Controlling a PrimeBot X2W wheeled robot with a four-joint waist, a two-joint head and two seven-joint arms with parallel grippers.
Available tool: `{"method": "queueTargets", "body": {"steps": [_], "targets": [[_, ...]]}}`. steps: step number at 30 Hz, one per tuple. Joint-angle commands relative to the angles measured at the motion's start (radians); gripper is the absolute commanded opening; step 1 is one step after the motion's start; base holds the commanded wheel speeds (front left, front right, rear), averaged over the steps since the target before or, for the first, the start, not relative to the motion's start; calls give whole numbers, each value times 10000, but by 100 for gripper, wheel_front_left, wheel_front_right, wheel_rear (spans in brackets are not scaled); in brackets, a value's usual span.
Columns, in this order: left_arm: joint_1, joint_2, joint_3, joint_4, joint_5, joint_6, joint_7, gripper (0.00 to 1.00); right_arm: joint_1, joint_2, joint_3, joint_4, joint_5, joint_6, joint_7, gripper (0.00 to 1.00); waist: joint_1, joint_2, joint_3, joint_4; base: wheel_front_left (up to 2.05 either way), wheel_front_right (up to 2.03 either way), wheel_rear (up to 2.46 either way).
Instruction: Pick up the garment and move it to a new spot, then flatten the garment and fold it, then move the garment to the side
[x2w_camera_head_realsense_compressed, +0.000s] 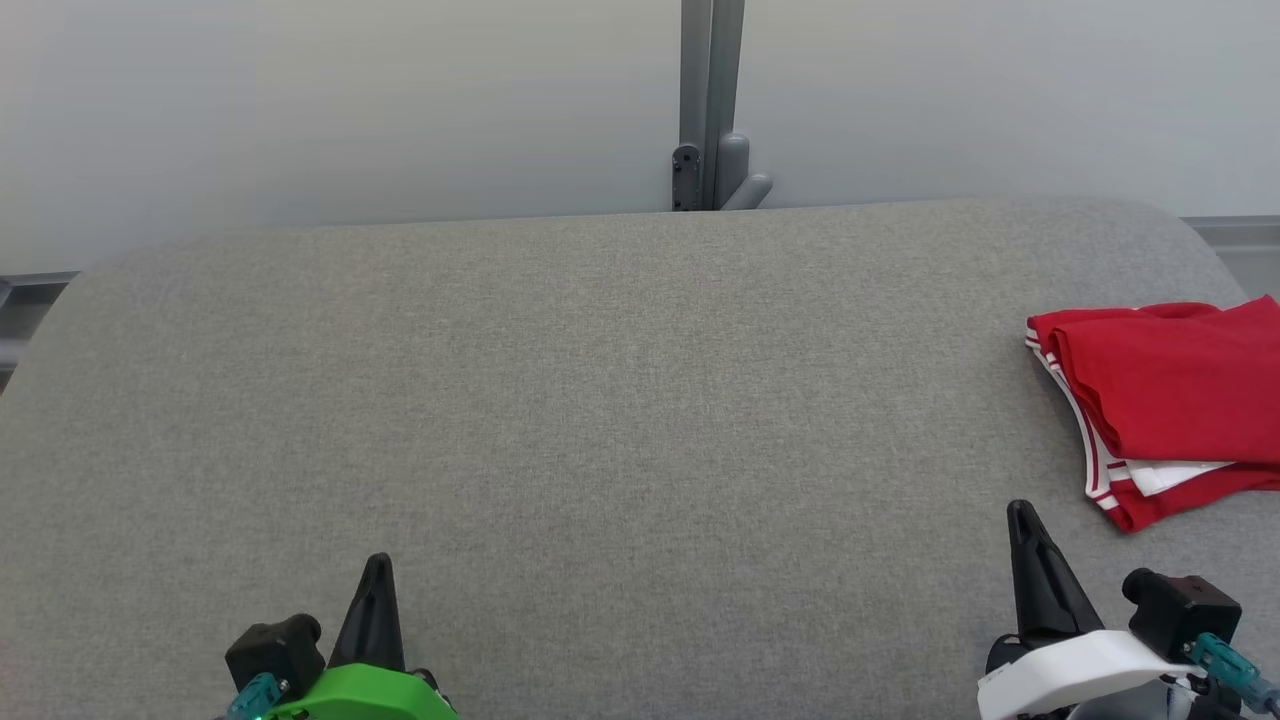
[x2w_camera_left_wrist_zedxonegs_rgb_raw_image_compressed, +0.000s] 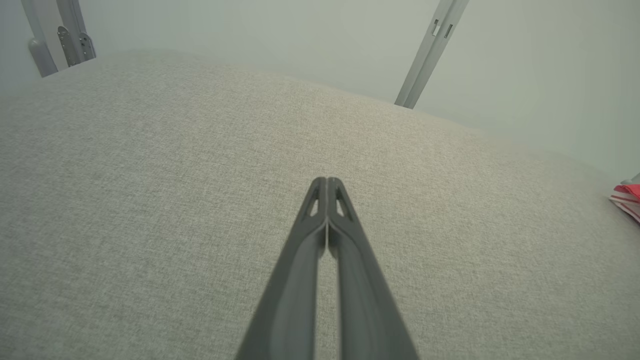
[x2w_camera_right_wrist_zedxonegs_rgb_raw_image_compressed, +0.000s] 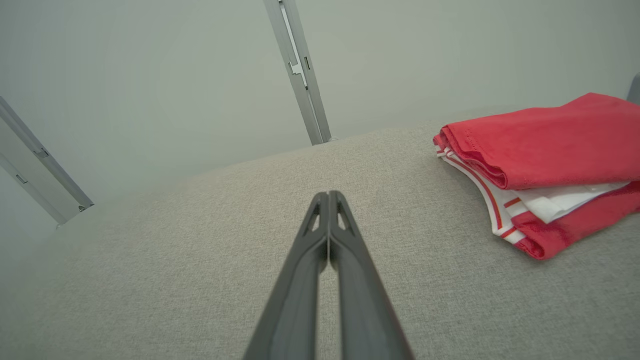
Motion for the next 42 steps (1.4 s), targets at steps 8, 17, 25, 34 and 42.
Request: {"method": "queueTargets", "body": {"steps": [8,17,25,34,42], "targets": [[-539,4,256,-130,-1556,-225,401,0,-289,-98,-231,-107,1696,-2,354,0,0,0,32,-66,0,0,0],[-764,4,456,-119,-2950,-396,800,0,-392,-131,-415,-76,3200,-3,672,0,0,0,67,-139,0,0,0],[-944,4,622,-108,-4073,-533,1122,0,-472,-152,-566,-49,4414,-4,935,0,0,0,98,-204,0,0,0],[-1148,5,806,-93,-5352,-698,1495,0,-565,-175,-747,-19,5787,-5,1233,0,0,0,136,-285,0,0,0],[-1284,5,928,-84,-6158,-801,1732,0,-615,-188,-862,2,6668,-5,1428,0,0,0,163,-342,0,0,0]]}}
